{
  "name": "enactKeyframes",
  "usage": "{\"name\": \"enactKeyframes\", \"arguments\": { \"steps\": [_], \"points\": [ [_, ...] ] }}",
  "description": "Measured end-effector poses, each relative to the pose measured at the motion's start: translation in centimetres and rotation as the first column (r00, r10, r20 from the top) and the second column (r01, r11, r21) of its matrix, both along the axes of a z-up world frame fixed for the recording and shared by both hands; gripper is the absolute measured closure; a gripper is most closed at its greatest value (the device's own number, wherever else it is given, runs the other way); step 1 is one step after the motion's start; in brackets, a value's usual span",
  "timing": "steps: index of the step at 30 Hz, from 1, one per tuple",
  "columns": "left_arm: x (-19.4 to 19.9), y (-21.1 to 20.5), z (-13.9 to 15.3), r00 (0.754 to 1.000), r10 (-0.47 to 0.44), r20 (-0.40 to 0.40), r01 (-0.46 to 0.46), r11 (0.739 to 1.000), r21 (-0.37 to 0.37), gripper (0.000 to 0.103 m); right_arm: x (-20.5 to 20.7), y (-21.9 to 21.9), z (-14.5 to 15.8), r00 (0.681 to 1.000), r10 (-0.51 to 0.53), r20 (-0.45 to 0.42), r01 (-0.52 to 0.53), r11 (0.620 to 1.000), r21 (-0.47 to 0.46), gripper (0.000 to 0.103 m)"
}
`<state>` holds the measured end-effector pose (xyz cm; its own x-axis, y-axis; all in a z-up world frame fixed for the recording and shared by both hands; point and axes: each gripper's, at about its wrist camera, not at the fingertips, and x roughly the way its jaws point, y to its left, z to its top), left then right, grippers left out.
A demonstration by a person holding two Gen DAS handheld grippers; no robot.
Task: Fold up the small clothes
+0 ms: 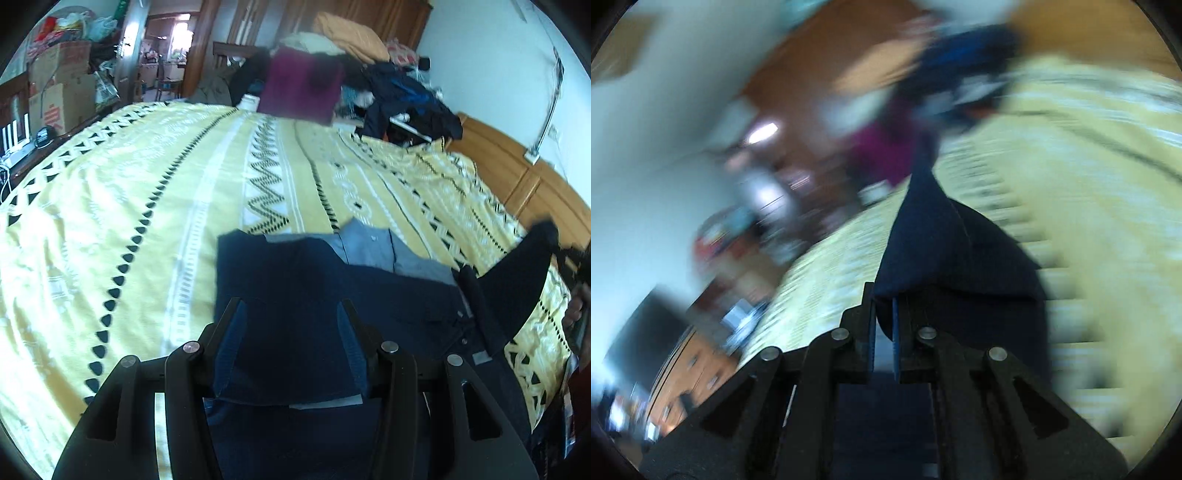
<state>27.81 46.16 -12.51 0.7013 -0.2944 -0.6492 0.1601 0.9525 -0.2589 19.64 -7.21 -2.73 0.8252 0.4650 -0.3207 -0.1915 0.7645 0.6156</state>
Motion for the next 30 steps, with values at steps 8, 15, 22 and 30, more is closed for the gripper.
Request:
{"name": "enactKeyframes", "arguments": {
  "steps": [8,15,22,30],
  "points": [
    [-3.8,4.8,0.2,0.998,0.066,-0.008,-0.066,0.998,-0.02,0.044,4.8,24.7,-10.6,0.881,0.386,-0.272,-0.415,0.908,-0.055,0.081],
    [-7.0,8.9,-1.5,0.991,0.129,-0.046,-0.128,0.992,0.012,0.038,-0.2,20.9,-12.8,0.895,0.354,-0.272,-0.385,0.92,-0.07,0.073],
    [-8.7,9.2,-4.4,0.985,0.138,-0.108,-0.14,0.99,-0.013,0.038,6.6,23.2,-13.8,0.858,0.402,-0.32,-0.434,0.9,-0.033,0.073],
    [-12.7,10.9,-5.4,0.967,0.177,-0.181,-0.174,0.984,0.035,0.039,9.2,30.9,-19.4,0.723,0.499,-0.478,-0.575,0.818,-0.015,0.078]
  ]
}}
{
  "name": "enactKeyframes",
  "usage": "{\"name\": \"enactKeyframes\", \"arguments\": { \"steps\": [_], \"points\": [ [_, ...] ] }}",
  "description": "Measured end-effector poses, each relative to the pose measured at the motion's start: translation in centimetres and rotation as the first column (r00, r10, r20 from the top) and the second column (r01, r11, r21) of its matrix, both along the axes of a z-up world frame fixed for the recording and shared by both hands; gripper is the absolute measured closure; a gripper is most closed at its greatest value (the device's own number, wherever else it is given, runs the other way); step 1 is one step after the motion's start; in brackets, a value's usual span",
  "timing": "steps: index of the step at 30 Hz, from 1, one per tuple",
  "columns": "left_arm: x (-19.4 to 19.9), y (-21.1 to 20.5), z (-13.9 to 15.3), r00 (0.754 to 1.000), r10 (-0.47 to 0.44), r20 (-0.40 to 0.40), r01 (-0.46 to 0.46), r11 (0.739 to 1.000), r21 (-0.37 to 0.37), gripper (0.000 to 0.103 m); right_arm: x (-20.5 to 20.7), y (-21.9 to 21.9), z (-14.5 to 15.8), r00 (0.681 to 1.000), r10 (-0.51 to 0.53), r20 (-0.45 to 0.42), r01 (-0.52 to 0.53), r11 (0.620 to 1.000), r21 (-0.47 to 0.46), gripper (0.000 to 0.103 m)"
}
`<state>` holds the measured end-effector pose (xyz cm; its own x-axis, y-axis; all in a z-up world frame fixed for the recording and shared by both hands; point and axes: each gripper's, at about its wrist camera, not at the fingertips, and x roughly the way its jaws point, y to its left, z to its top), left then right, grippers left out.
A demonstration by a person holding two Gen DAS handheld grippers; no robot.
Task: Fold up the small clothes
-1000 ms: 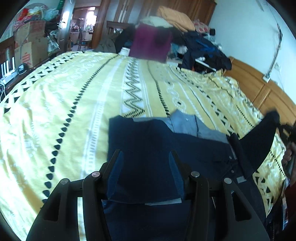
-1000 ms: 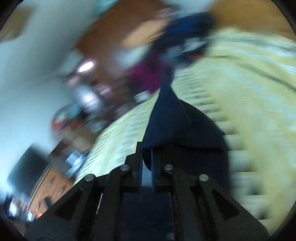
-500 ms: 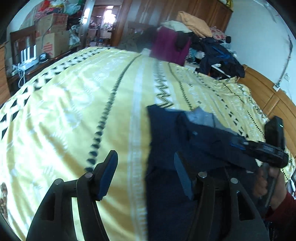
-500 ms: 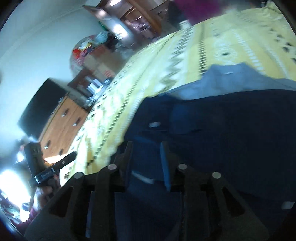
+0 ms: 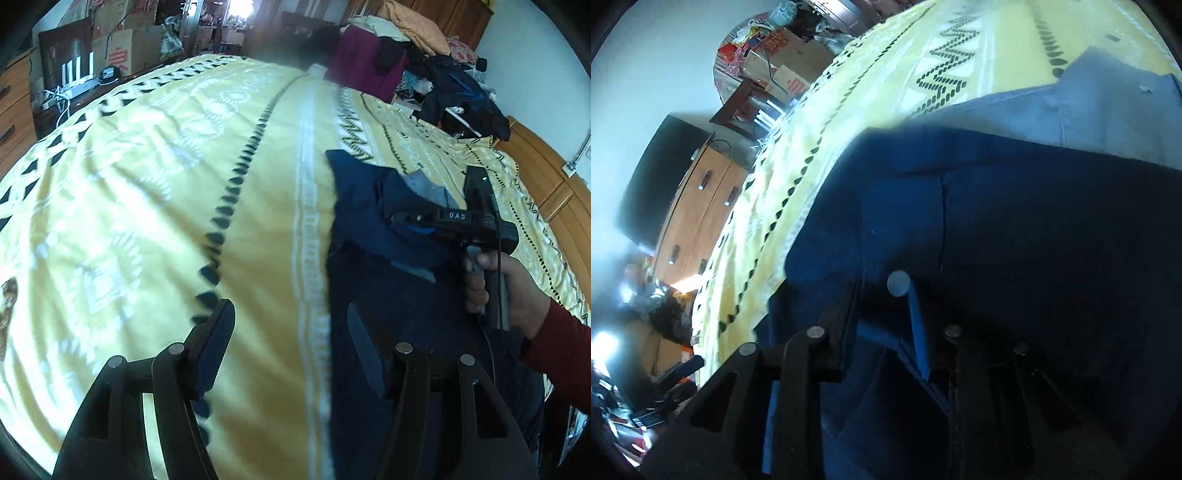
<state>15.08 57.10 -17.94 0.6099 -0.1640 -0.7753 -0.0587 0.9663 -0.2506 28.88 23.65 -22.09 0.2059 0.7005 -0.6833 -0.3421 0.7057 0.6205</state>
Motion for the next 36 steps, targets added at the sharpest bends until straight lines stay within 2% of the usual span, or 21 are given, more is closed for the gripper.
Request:
{"name": "enactKeyframes", "arguments": {
  "steps": [1,3,4,6,8,10,14,17,21,26,28,33,36],
  "points": [
    [-0.5,0.4,0.0,1.0,-0.005,-0.01,0.005,1.0,-0.005,0.039,-0.7,-0.8,1.0,1.0,-0.004,-0.007,0.004,1.0,-0.009,0.076],
    [-1.6,1.1,-0.3,0.998,-0.046,-0.033,0.044,0.998,-0.047,0.039,-3.6,-3.8,4.0,0.997,0.001,0.073,0.001,1.0,-0.022,0.074],
    [-2.1,1.2,-0.5,0.996,-0.074,-0.048,0.071,0.995,-0.065,0.039,-5.5,-5.9,5.4,0.994,-0.003,0.111,0.006,1.0,-0.025,0.069],
    [-3.6,1.1,-0.9,0.987,-0.142,-0.071,0.135,0.986,-0.094,0.039,-9.9,-10.7,7.4,0.989,-0.034,0.144,0.038,0.999,-0.028,0.051],
    [-5.4,0.8,-1.5,0.974,-0.208,-0.086,0.195,0.971,-0.14,0.039,-15.2,-15.9,8.4,0.983,-0.097,0.156,0.109,0.991,-0.073,0.045],
    [-7.5,0.5,-2.3,0.962,-0.255,-0.098,0.234,0.955,-0.182,0.039,-20.3,-20.2,8.8,0.977,-0.16,0.138,0.179,0.974,-0.137,0.045],
    [-11.0,0.0,-3.7,0.947,-0.297,-0.123,0.262,0.935,-0.238,0.039,-30.3,-27.1,8.3,0.946,-0.311,0.091,0.324,0.912,-0.251,0.045],
    [-12.7,-0.6,-4.1,0.937,-0.323,-0.138,0.284,0.928,-0.241,0.039,-35.4,-30.0,7.2,0.929,-0.367,0.038,0.361,0.883,-0.3,0.045],
    [-13.9,-1.2,-4.3,0.926,-0.353,-0.137,0.311,0.915,-0.256,0.041,-38.7,-30.4,5.5,0.93,-0.368,-0.012,0.344,0.878,-0.334,0.045],
    [-14.3,-2.1,-5.0,0.904,-0.392,-0.169,0.342,0.902,-0.262,0.045,-39.2,-30.3,2.8,0.939,-0.338,-0.066,0.307,0.908,-0.286,0.045],
    [-14.5,-2.4,-5.1,0.902,-0.394,-0.175,0.343,0.902,-0.264,0.045,-39.0,-29.8,1.6,0.94,-0.333,-0.076,0.296,0.906,-0.302,0.045],
    [-14.8,-3.0,-5.2,0.907,-0.379,-0.184,0.327,0.909,-0.258,0.046,-38.6,-28.4,1.6,0.949,-0.307,-0.076,0.271,0.912,-0.308,0.044],
    [-15.1,-3.2,-5.7,0.907,-0.373,-0.194,0.321,0.913,-0.252,0.051,-38.8,-27.7,1.7,0.96,-0.262,-0.096,0.222,0.926,-0.307,0.046]
  ]
}}
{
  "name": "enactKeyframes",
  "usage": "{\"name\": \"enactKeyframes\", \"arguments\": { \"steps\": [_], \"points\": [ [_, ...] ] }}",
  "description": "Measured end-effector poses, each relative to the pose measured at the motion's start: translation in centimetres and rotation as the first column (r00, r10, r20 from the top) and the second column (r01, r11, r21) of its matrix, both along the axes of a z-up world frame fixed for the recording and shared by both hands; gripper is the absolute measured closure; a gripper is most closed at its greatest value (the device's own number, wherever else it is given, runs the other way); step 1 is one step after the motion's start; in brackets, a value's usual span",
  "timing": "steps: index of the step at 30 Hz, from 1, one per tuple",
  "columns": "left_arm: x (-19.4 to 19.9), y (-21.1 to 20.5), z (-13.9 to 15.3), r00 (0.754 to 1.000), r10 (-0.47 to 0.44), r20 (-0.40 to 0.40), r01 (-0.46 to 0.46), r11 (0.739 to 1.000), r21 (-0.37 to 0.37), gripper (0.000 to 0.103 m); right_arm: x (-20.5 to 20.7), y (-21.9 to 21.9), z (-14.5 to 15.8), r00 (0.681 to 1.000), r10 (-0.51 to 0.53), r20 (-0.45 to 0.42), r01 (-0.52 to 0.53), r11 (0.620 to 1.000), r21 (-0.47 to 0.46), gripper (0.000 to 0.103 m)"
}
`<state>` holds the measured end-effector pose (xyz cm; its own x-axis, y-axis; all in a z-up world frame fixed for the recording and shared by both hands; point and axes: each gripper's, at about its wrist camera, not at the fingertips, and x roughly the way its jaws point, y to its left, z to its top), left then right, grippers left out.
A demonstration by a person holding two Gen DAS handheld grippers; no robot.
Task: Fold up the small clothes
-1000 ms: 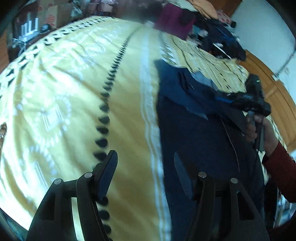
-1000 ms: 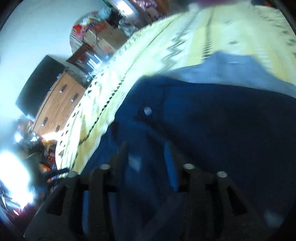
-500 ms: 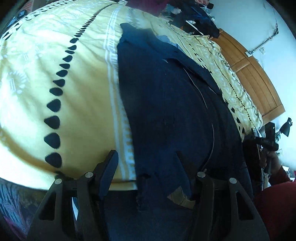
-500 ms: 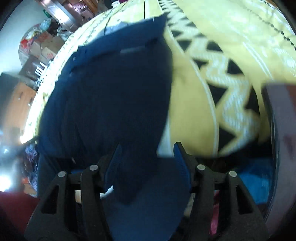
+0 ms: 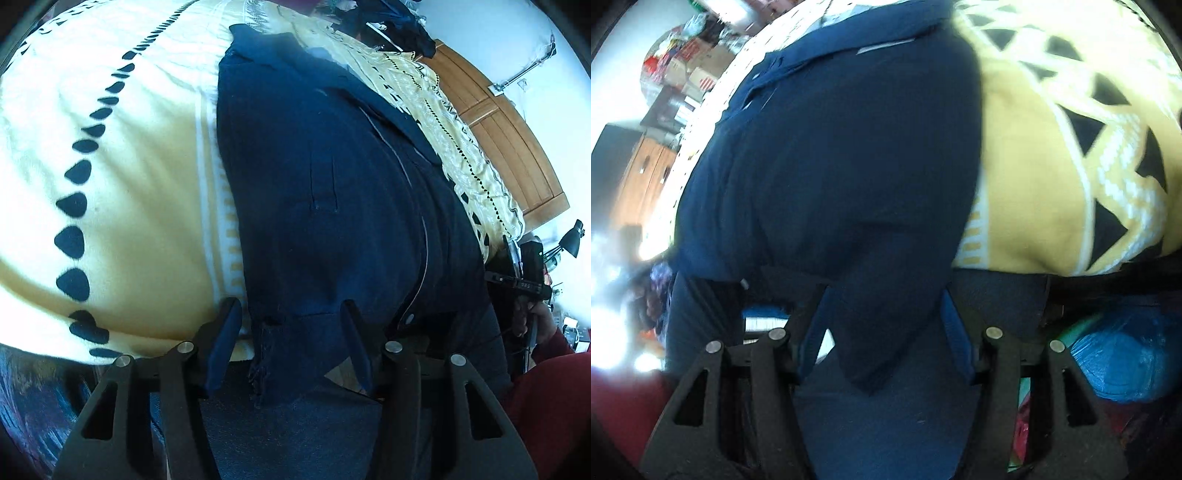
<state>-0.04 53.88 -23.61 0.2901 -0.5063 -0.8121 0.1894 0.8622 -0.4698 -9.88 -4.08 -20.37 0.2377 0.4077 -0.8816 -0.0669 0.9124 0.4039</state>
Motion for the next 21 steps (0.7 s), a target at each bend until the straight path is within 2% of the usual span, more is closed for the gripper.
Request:
{"name": "enactKeyframes", "arguments": {
  "steps": [1,2,3,4,5,8,10,13,17,21],
  "points": [
    [-0.1,0.0,-0.1,1.0,0.005,-0.003,-0.005,1.0,-0.001,0.054,0.1,0.5,-0.1,1.0,0.018,-0.005,-0.018,1.0,0.0,0.048],
    [0.0,0.1,-0.3,1.0,0.011,-0.008,-0.011,1.0,-0.001,0.063,0.3,0.9,-0.4,1.0,0.03,-0.009,-0.03,1.0,-0.001,0.055],
    [0.0,-0.1,-0.6,1.0,0.016,-0.011,-0.016,1.0,0.007,0.075,0.4,1.2,-0.6,0.999,0.033,-0.01,-0.033,0.999,-0.014,0.081],
    [0.1,-0.1,-0.7,1.0,0.025,-0.012,-0.025,0.999,0.022,0.08,0.6,1.4,-0.5,1.0,0.027,-0.006,-0.027,0.999,-0.022,0.096],
    [0.3,0.1,-0.6,0.999,0.036,-0.015,-0.036,0.999,0.013,0.089,0.8,1.5,0.2,1.0,0.018,0.018,-0.018,1.0,0.017,0.096],
    [0.3,0.2,2.0,0.997,0.065,0.033,-0.061,0.992,-0.113,0.09,1.3,0.8,4.4,0.99,-0.026,0.137,0.005,0.989,0.151,0.097],
    [0.9,0.1,5.1,0.992,0.079,0.102,-0.058,0.979,-0.194,0.09,2.3,0.2,7.2,0.976,-0.065,0.207,0.02,0.977,0.211,0.097],
    [3.3,0.0,9.9,0.967,0.126,0.222,-0.057,0.955,-0.291,0.09,5.2,-1.4,11.2,0.948,-0.121,0.293,0.034,0.957,0.287,0.097],
    [9.3,-1.0,15.2,0.925,0.16,0.345,-0.044,0.946,-0.321,0.09,11.2,-4.0,14.3,0.914,-0.2,0.352,0.07,0.934,0.351,0.097],
    [18.0,-3.2,18.5,0.9,0.176,0.398,-0.051,0.951,-0.306,0.09,19.1,-5.6,15.3,0.891,-0.253,0.377,0.101,0.92,0.379,0.097]
  ]
}}
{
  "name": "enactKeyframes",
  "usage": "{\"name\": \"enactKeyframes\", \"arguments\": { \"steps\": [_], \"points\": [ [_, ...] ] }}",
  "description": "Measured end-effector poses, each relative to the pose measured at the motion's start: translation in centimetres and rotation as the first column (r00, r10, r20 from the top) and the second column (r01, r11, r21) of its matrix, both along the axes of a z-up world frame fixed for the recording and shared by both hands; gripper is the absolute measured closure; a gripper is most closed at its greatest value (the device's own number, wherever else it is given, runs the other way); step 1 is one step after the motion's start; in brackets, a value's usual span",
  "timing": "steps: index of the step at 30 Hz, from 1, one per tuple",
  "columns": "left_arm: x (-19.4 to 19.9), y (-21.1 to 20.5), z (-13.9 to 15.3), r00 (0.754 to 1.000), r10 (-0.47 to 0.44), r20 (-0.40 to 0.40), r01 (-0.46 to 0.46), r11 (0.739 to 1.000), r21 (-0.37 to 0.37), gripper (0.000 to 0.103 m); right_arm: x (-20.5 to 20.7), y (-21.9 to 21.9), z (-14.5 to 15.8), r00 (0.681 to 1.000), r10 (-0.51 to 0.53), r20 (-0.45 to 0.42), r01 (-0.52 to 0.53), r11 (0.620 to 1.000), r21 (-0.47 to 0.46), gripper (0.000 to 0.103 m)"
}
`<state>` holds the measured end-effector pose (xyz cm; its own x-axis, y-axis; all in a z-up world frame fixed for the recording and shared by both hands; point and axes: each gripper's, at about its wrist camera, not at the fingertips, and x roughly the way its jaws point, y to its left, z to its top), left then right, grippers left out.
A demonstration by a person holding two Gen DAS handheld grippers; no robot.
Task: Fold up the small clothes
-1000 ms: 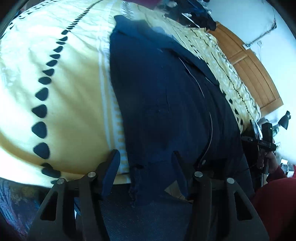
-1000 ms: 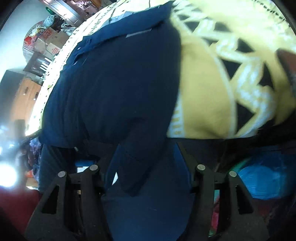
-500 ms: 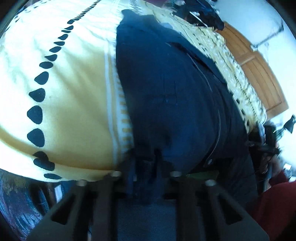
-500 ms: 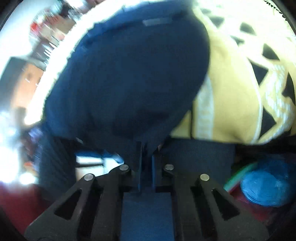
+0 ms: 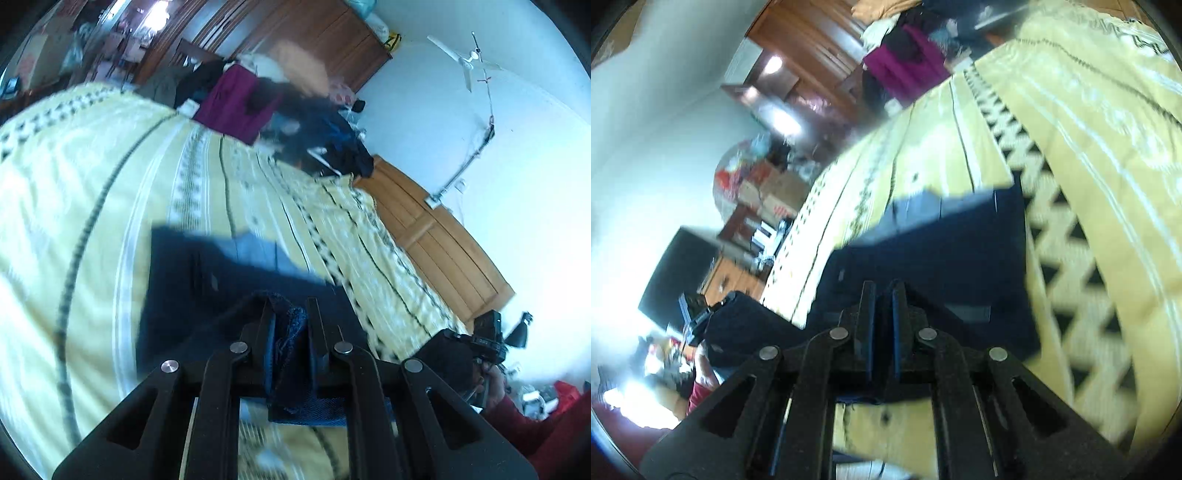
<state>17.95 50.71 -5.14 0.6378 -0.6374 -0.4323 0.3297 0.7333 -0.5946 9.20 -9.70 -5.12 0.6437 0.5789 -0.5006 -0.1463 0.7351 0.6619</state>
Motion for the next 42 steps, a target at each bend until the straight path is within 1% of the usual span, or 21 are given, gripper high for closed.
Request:
{"name": "enactKeyframes", "arguments": {
  "steps": [5,8,11,13,15,16,18,19,20,21,23,28,29,30,31,33,34,36,39,40,42],
  "points": [
    [11.1,-2.5,-0.9,0.998,0.042,-0.05,-0.042,0.999,0.003,0.09,10.8,-1.9,-2.5,0.997,-0.057,-0.056,0.055,0.998,-0.042,0.096],
    [17.1,-3.2,-5.0,0.986,0.079,-0.146,-0.072,0.996,0.048,0.087,16.5,-2.2,-7.1,0.99,-0.065,-0.126,0.053,0.994,-0.1,0.094],
    [22.6,-3.7,-12.4,0.943,0.151,-0.296,-0.109,0.982,0.153,0.075,21.4,-2.5,-13.4,0.96,-0.088,-0.265,0.037,0.981,-0.193,0.086],
    [25.1,-2.8,-17.6,0.885,0.192,-0.424,-0.127,0.976,0.176,0.073,22.6,-2.5,-16.2,0.94,-0.141,-0.312,0.045,0.955,-0.294,0.085],
    [24.9,-1.8,-18.2,0.89,0.178,-0.42,-0.158,0.984,0.084,0.073,22.3,-2.8,-17.5,0.937,-0.133,-0.322,0.053,0.968,-0.244,0.082],
    [24.7,-1.7,-17.4,0.9,0.179,-0.398,-0.157,0.984,0.087,0.073,21.9,-2.8,-17.4,0.944,-0.128,-0.304,0.053,0.968,-0.243,0.08],
    [23.8,-1.7,-14.9,0.923,0.232,-0.307,-0.187,0.968,0.168,0.062,21.5,-2.7,-17.4,0.954,-0.108,-0.28,0.041,0.971,-0.237,0.066],
    [23.2,-1.5,-13.5,0.935,0.251,-0.251,-0.204,0.959,0.197,0.061,21.2,-2.6,-17.3,0.958,-0.102,-0.268,0.038,0.972,-0.233,0.062],
    [22.5,-1.3,-12.1,0.945,0.262,-0.199,-0.22,0.953,0.209,0.054,20.9,-2.4,-17.2,0.962,-0.098,-0.257,0.034,0.97,-0.241,0.059],
    [21.9,-1.3,-11.1,0.947,0.279,-0.157,-0.24,0.944,0.226,0.043,21.0,-2.3,-17.2,0.963,-0.097,-0.253,0.031,0.967,-0.252,0.058],
    [21.7,-1.5,-10.3,0.948,0.294,-0.117,-0.255,0.929,0.269,0.038,20.8,-2.0,-17.2,0.963,-0.095,-0.251,0.025,0.963,-0.27,0.057],
    [22.2,-4.4,-10.9,0.965,0.2,-0.168,-0.135,0.933,0.333,0.041,21.3,-2.0,-17.0,0.962,-0.096,-0.256,0.017,0.955,-0.297,0.062],
    [21.9,-5.2,-11.0,0.97,0.173,-0.173,-0.107,0.934,0.34,0.041,21.2,-2.0,-17.0,0.962,-0.097,-0.253,0.012,0.947,-0.32,0.076],
    [21.2,-5.5,-11.4,0.973,0.147,-0.178,-0.078,0.935,0.347,0.041,21.4,-1.5,-17.0,0.961,-0.106,-0.257,0.011,0.939,-0.345,0.101],
    [20.7,-5.8,-12.1,0.972,0.139,-0.19,-0.061,0.928,0.369,0.041,21.4,-1.5,-17.3,0.956,-0.127,-0.265,0.02,0.927,-0.374,0.103],
    [20.5,-5.9,-14.7,0.942,0.187,-0.278,-0.051,0.9,0.433,0.042,21.1,-2.4,-17.6,0.953,-0.148,-0.264,0.046,0.933,-0.357,0.103],
    [20.5,-5.4,-16.2,0.923,0.201,-0.329,-0.043,0.902,0.43,0.041,21.0,-2.4,-17.7,0.953,-0.156,-0.261,0.052,0.93,-0.364,0.103],
    [19.5,-4.4,-16.7,0.934,0.2,-0.297,-0.079,0.925,0.372,0.042,20.7,-2.5,-17.3,0.953,-0.158,-0.258,0.049,0.922,-0.383,0.103],
    [16.9,-3.8,-14.2,0.939,0.237,-0.251,-0.127,0.914,0.386,0.045,19.5,-2.6,-15.5,0.959,-0.159,-0.234,0.053,0.914,-0.402,0.097],
    [15.4,-3.5,-13.3,0.942,0.238,-0.237,-0.143,0.923,0.358,0.045,18.8,-2.2,-14.5,0.967,-0.15,-0.207,0.052,0.908,-0.416,0.095],
    [12.1,-2.9,-12.0,0.944,0.228,-0.238,-0.157,0.946,0.284,0.043,17.0,-1.5,-12.7,0.977,-0.135,-0.164,0.06,0.915,-0.399,0.076]
  ]
}}
